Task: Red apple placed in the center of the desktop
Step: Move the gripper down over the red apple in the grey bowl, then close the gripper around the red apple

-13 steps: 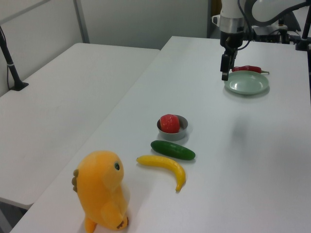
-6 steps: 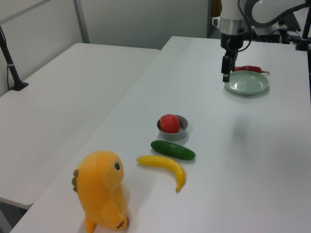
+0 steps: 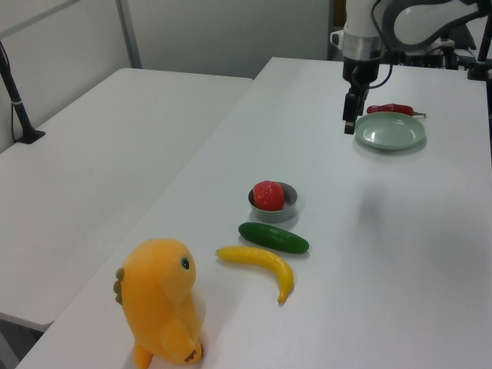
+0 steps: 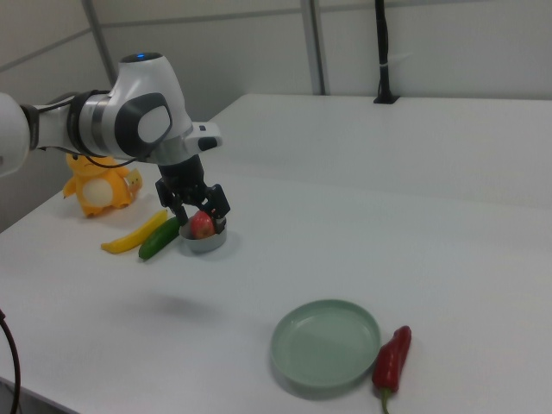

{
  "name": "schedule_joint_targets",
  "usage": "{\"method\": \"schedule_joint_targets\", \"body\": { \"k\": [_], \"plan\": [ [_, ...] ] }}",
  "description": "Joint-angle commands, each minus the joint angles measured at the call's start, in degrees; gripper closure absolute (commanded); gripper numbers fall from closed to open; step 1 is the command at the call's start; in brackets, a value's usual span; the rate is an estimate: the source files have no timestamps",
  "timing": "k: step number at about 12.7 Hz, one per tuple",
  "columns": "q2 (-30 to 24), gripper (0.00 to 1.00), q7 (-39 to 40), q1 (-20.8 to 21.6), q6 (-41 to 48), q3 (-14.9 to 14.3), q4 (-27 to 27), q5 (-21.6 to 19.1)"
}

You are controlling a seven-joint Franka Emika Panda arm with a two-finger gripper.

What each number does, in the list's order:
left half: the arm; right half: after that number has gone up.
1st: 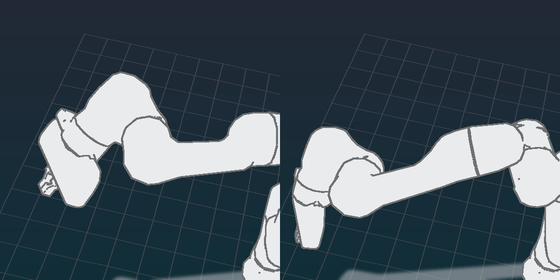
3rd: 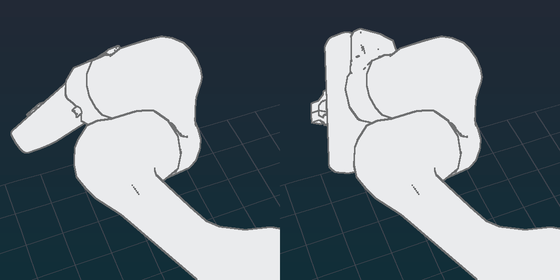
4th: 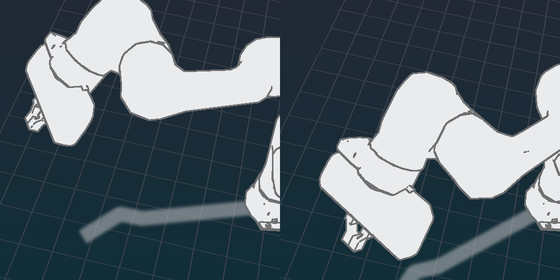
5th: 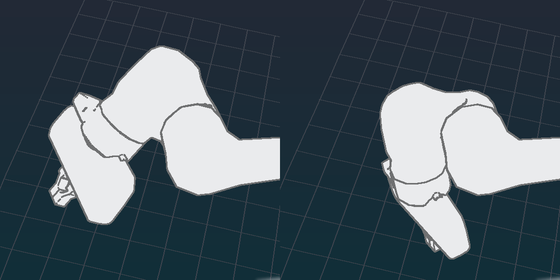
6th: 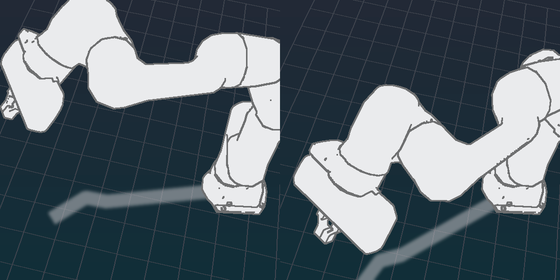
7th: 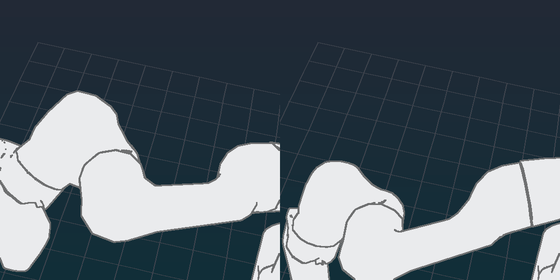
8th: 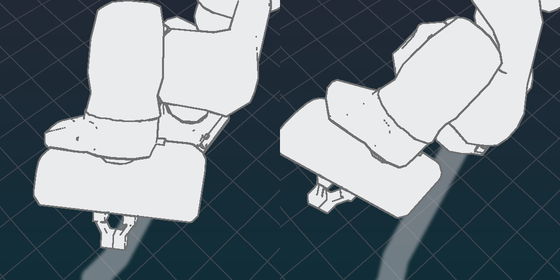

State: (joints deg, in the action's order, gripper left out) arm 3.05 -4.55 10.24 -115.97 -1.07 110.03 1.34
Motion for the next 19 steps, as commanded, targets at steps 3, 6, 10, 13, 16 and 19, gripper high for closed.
{"method": "schedule_joint_targets", "body": {
  "k": [3, 6, 10, 13, 16, 19],
  "plan": [
    [11.07, 0.00, -7.29, 2.85, -3.99, 0.80, -11.75, -1.16],
    [18.37, 0.00, -11.17, 5.30, -8.29, 2.65, -17.99, -0.19],
    [28.65, 0.00, -13.37, 8.03, -10.59, 2.65, -28.62, 1.90],
    [32.36, 0.00, -13.82, 8.91, -13.84, 2.65, -30.05, 4.46],
    [34.12, 0.00, -13.82, 9.09, -14.37, 2.74, -30.58, 5.08],
    [34.21, 0.00, -13.82, 9.36, -14.29, 2.74, -30.32, 5.96]
  ]
}}
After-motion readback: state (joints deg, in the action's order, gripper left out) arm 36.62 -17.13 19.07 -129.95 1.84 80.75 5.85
